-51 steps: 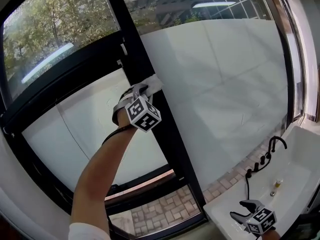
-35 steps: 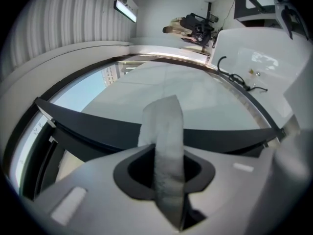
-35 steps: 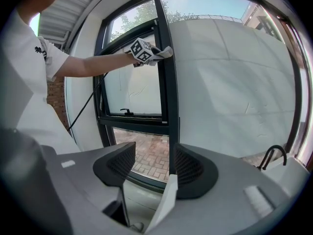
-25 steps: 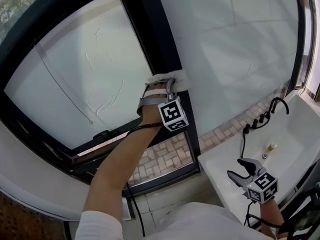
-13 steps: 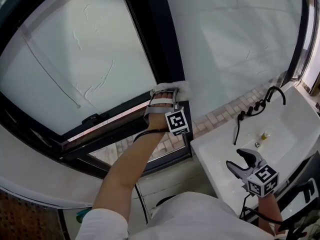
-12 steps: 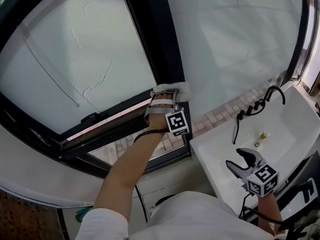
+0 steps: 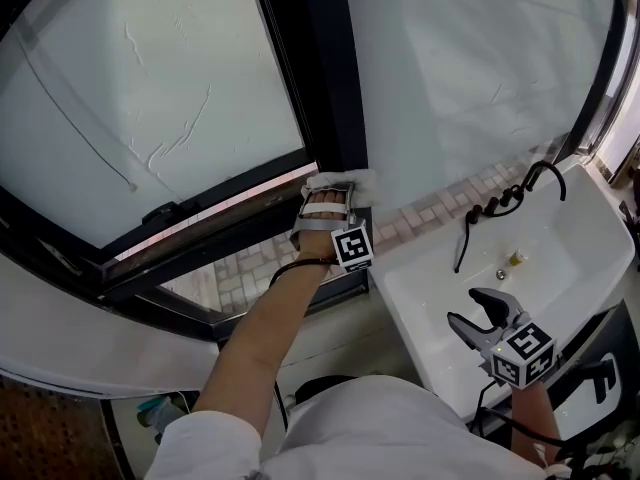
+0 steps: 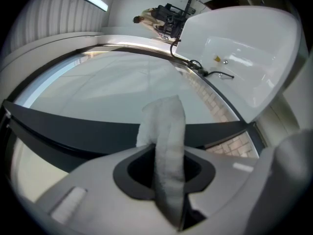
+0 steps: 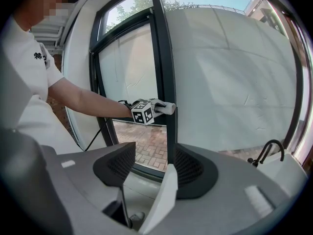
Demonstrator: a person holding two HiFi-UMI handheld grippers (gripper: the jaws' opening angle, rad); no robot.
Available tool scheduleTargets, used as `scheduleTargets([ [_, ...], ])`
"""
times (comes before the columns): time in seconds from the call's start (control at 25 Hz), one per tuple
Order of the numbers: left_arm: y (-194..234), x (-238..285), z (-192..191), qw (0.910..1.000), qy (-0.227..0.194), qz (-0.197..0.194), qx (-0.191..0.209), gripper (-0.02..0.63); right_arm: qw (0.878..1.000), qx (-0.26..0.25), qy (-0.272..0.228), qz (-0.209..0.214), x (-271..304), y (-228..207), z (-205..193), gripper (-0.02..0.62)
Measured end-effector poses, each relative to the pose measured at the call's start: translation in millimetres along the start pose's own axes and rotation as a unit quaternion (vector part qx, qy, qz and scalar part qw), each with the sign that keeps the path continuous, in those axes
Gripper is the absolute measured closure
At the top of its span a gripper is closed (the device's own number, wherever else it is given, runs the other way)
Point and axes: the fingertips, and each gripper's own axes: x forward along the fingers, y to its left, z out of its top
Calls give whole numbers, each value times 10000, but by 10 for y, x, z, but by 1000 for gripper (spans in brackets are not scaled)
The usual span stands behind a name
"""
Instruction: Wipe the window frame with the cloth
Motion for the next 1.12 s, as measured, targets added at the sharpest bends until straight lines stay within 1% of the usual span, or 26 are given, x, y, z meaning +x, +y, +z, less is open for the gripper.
scheduleTargets([
  [0.2,-392,82,27,9993,92,-329,-156,502,9998,43,196,66,44,44,-111,350],
  [0.28,-525,107,32,9984,118,-474,-300,503,9996,33,263,66,54,50,-117,350],
  [0.32,-578,118,39,9973,136,-576,-446,503,9996,19,282,58,58,42,-105,349],
  [0.36,-625,122,54,9950,144,-711,-685,503,9996,9,295,53,63,33,-91,350],
  [0.4,-661,115,78,9908,121,-862,-1035,503,9995,5,305,53,70,29,-79,349],
  [0.44,-678,95,112,9839,49,-998,-1484,502,9995,6,320,62,81,32,-70,350],
  [0.48,-674,67,149,9740,-68,-1095,-1984,502,9994,6,344,79,96,40,-66,350],
  [0.56,-612,16,191,9492,-343,-1127,-2919,502,9991,-8,412,126,133,66,-67,350],
  [0.6,-565,-1,177,9377,-449,-1064,-3278,502,9989,-21,445,151,153,80,-67,349],
  [0.64,-516,-10,141,9288,-518,-968,-3540,502,9987,-39,468,173,175,91,-61,349],
  [0.68,-474,-16,93,9229,-558,-861,-3710,502,9986,-61,483,190,197,100,-49,350],
  [0.72,-444,-24,40,9197,-579,-764,-3807,502,9985,-87,493,203,220,106,-34,350],
  [0.84,-428,-67,-164,9147,-545,-570,-3964,502,9981,-183,525,251,311,138,24,349],
  [0.96,-436,-148,-496,9051,-399,-457,-4209,503,9975,-281,545,357,442,222,83,350],
  [1.0,-441,-186,-604,9038,-364,-436,-4241,503,9972,-312,547,402,489,259,108,350],
  [1.12,-457,-317,-901,9067,-299,-393,-4189,502,9962,-422,537,548,655,387,208,350],
])
